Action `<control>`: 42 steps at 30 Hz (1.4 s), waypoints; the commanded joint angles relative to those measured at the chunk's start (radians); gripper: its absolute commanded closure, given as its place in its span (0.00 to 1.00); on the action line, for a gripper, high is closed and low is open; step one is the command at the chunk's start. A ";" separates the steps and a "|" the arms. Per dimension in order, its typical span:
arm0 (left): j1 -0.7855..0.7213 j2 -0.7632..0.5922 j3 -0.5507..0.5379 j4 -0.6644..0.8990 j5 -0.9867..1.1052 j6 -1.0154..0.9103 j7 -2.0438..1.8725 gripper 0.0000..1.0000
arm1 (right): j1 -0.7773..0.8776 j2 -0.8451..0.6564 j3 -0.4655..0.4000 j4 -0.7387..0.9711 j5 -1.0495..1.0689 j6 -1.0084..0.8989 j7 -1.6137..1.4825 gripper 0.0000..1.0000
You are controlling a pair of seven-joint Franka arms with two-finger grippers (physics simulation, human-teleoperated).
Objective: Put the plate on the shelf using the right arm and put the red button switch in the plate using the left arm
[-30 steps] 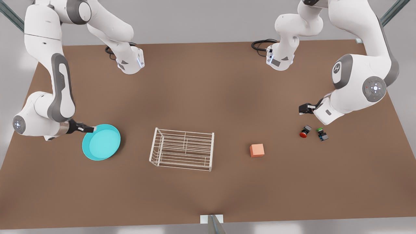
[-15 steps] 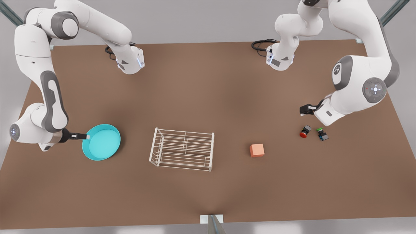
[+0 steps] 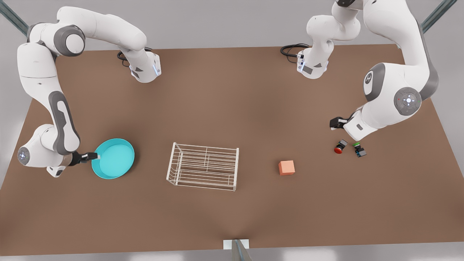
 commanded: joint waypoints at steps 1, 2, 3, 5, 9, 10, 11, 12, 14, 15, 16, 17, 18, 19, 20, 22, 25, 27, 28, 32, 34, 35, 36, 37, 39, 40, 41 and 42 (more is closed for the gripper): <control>0.004 -0.001 -0.001 0.008 0.019 0.017 0.067 0.00 | 0.002 0.000 0.002 0.006 0.047 0.013 -0.103 0.05; 0.004 0.001 0.000 0.008 0.019 0.014 0.067 0.00 | 0.003 -0.002 0.002 0.006 0.051 0.008 -0.059 0.05; 0.001 0.004 -0.003 0.011 0.013 0.016 0.060 0.00 | 0.006 -0.002 0.003 0.006 0.071 0.007 -0.034 0.07; 0.002 0.004 -0.003 0.010 0.010 0.019 0.104 0.00 | 0.009 -0.002 0.005 0.006 0.077 0.005 -0.023 0.07; 0.001 0.006 -0.003 0.008 0.010 0.016 0.104 0.00 | 0.011 0.017 0.005 0.006 0.077 0.018 -0.025 0.11; 0.001 0.006 -0.003 0.008 0.013 0.016 0.104 0.00 | 0.011 0.023 0.005 0.006 0.079 0.019 -0.025 0.14; 0.002 0.006 -0.003 0.008 0.016 0.016 0.104 0.00 | 0.011 0.021 0.005 0.006 0.077 0.019 -0.025 0.15; 0.002 0.007 -0.003 0.010 0.019 0.016 0.104 0.00 | 0.011 0.023 0.005 0.006 0.077 0.019 -0.025 0.17; 0.002 0.007 -0.003 0.010 0.019 0.016 0.106 0.00 | 0.009 0.023 0.005 0.006 0.077 0.019 -0.025 0.25; 0.001 0.007 -0.003 0.005 0.020 0.017 0.103 0.00 | 0.009 0.023 0.005 0.006 0.076 0.019 -0.025 0.32; 0.001 0.006 -0.003 0.004 0.019 0.013 0.104 0.00 | 0.009 0.021 0.005 0.006 0.073 0.019 -0.027 0.43; 0.001 0.006 -0.004 0.004 0.019 0.010 0.104 0.00 | 0.008 0.021 0.005 0.006 0.071 0.019 -0.031 0.49; 0.001 0.006 -0.004 -0.001 0.019 0.007 0.106 0.00 | 0.008 0.021 0.005 0.006 0.071 0.018 -0.036 0.54; -0.001 0.007 -0.007 -0.001 0.017 0.008 0.097 0.00 | 0.008 0.021 0.005 0.006 0.070 0.018 -0.037 0.56; -0.002 0.007 -0.007 -0.001 0.017 0.007 0.097 0.00 | 0.008 0.021 0.005 0.006 0.070 0.018 -0.037 0.56; -0.002 0.007 -0.007 0.002 0.019 0.008 0.097 0.00 | 0.008 0.023 0.005 0.006 0.070 0.019 -0.039 0.56; -0.002 0.007 -0.007 0.000 0.019 0.008 0.097 0.00 | 0.009 0.029 0.005 0.008 0.067 0.019 -0.042 0.56; -0.002 0.009 -0.006 0.004 0.020 0.008 0.097 0.00 | 0.009 0.037 0.005 0.008 0.067 0.019 -0.040 0.56; -0.002 0.010 -0.006 0.005 0.020 0.008 0.097 0.00 | 0.008 0.037 0.005 0.008 0.067 0.019 -0.042 0.56; -0.001 0.009 -0.004 0.004 0.020 0.007 0.097 0.00 | 0.008 0.037 0.003 0.009 0.067 0.019 -0.042 0.70; -0.001 0.010 -0.003 0.005 0.023 0.005 0.092 0.00 | 0.009 0.035 0.003 0.015 0.067 0.010 -0.042 0.77; -0.002 0.010 -0.004 -0.004 0.023 0.004 0.087 0.00 | 0.009 0.033 0.003 0.015 0.067 0.007 -0.040 0.78; -0.004 0.009 -0.007 -0.006 0.022 0.000 0.077 0.00 | 0.009 0.029 0.003 0.015 0.068 -0.005 -0.034 0.78; -0.010 0.010 -0.009 0.000 0.023 0.002 0.077 0.00 | 0.012 0.026 0.005 0.024 0.071 -0.042 -0.025 0.78; -0.054 0.001 -0.010 0.011 0.026 0.025 0.075 0.00 | 0.014 0.000 0.008 0.034 0.079 -0.116 -0.023 0.78; -0.061 0.001 -0.021 0.033 0.029 0.025 0.077 0.00 | 0.018 -0.008 0.008 0.034 0.080 -0.131 -0.023 0.78; -0.061 0.001 -0.023 0.040 0.040 0.027 0.078 0.00 | 0.019 -0.016 0.008 0.035 0.080 -0.140 -0.023 0.78; -0.065 0.001 -0.044 0.040 0.056 0.028 0.081 0.00 | 0.020 -0.025 0.008 0.040 0.096 -0.162 -0.019 0.78</control>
